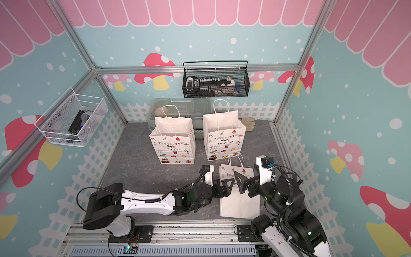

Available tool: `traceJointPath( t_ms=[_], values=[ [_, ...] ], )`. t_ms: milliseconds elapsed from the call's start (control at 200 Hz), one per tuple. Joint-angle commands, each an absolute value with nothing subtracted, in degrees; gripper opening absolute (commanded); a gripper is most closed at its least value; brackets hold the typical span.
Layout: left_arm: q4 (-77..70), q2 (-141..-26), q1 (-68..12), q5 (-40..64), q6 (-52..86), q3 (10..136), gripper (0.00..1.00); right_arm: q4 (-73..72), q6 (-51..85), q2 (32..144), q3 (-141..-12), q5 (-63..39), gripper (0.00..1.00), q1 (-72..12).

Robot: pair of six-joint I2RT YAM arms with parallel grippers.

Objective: Put away the paper bag
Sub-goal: Place the paper bag at the center of the board.

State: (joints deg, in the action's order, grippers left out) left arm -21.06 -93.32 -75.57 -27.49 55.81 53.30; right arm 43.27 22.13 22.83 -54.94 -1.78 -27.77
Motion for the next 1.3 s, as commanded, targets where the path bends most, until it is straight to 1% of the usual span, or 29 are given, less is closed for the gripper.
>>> traceJointPath(
  t_ms=[0,240,355,460,600,745,855,951,1051,1101,1151,1291],
  values=[
    [-16.2,-89.1,-76.3,-34.2,48.2,51.7,0.99,42.5,22.7,23.9,-53.8,-2.9,0.99,-27.9],
    [-12.9,-78.6,-76.3,-40.2,40.3,48.1,0.97,40.4,22.3,25.2,-51.7,-4.6,0.99,-27.9],
    [-11.7,-73.3,-75.3,-41.7,38.8,45.2,0.97,39.8,21.6,25.9,-50.8,-4.9,0.99,-27.9],
    [-10.6,-69.2,-74.0,-41.6,38.6,42.5,0.95,39.8,21.2,26.8,-50.3,-4.7,0.99,-27.9],
    [-7.8,-67.2,-72.1,-38.1,40.1,40.6,0.95,39.7,21.2,27.3,-50.1,-4.4,0.99,-27.9],
    [-6.3,-70.4,-71.5,-31.1,41.9,41.5,0.93,40.2,21.4,27.4,-50.2,-3.8,0.99,-27.9],
    [-4.7,-77.0,-71.5,-23.5,42.9,44.9,0.88,41.4,21.4,26.9,-50.5,-1.8,0.99,-27.9],
    [-1.2,-83.4,-71.9,-19.0,43.7,49.2,0.86,42.5,21.3,26.2,-51.3,0.1,0.99,-27.9],
    [1.0,-88.2,-72.2,-15.6,44.1,52.0,0.78,43.7,20.7,25.8,-52.6,1.4,0.99,-27.9],
    [0.9,-89.4,-72.3,-14.7,44.1,52.4,0.72,44.4,20.3,25.7,-53.2,1.9,0.99,-27.9],
    [0.1,-90.0,-72.3,-14.1,43.9,52.2,0.68,44.7,19.9,25.5,-53.5,2.2,0.99,-27.9],
    [-3.3,-91.3,-71.8,-11.0,41.7,51.2,0.66,44.9,19.4,24.6,-53.5,3.5,0.99,-27.9]
  ],
)
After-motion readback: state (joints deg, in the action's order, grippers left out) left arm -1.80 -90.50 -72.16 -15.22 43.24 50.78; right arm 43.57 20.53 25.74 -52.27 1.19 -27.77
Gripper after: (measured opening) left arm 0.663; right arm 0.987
